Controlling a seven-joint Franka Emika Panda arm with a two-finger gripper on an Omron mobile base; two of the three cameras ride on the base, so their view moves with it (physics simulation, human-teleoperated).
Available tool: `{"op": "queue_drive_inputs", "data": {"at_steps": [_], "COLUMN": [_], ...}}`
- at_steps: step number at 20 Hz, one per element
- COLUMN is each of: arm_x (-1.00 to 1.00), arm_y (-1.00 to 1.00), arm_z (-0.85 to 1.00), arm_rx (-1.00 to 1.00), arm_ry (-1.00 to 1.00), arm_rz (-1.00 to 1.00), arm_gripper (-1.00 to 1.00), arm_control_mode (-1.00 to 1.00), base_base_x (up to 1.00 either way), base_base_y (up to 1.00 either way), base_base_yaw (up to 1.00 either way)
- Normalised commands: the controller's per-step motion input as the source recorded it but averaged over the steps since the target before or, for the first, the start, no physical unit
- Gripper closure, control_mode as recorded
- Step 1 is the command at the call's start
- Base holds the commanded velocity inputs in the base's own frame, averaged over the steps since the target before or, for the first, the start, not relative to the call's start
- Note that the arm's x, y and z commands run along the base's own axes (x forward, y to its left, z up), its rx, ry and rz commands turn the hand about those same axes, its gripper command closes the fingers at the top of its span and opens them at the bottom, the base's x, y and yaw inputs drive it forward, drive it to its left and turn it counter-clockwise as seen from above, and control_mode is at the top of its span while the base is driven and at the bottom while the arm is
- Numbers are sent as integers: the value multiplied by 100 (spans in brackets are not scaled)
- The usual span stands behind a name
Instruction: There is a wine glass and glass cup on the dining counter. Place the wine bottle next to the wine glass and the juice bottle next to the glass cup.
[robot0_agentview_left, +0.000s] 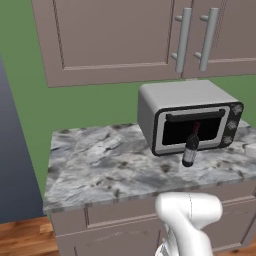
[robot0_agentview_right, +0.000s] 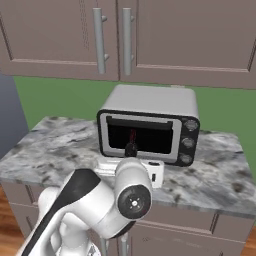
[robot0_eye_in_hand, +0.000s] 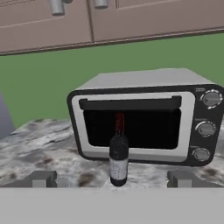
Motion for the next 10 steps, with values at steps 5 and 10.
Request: {"op": "queue_drive_inputs", "data": {"at_steps": [5, 10], "arm_x": [2, 6], "arm_y": [-5, 1], "arm_z": [1, 4], "arm_rx": [0, 0], "arm_ry": [-9, 9], "arm_rz": [0, 6], "arm_gripper": [-100, -100], "arm_control_mode": [-100, -100], "base_base_x": [0, 0], "base_base_y": [0, 0], "base_base_yaw": [0, 0]}}
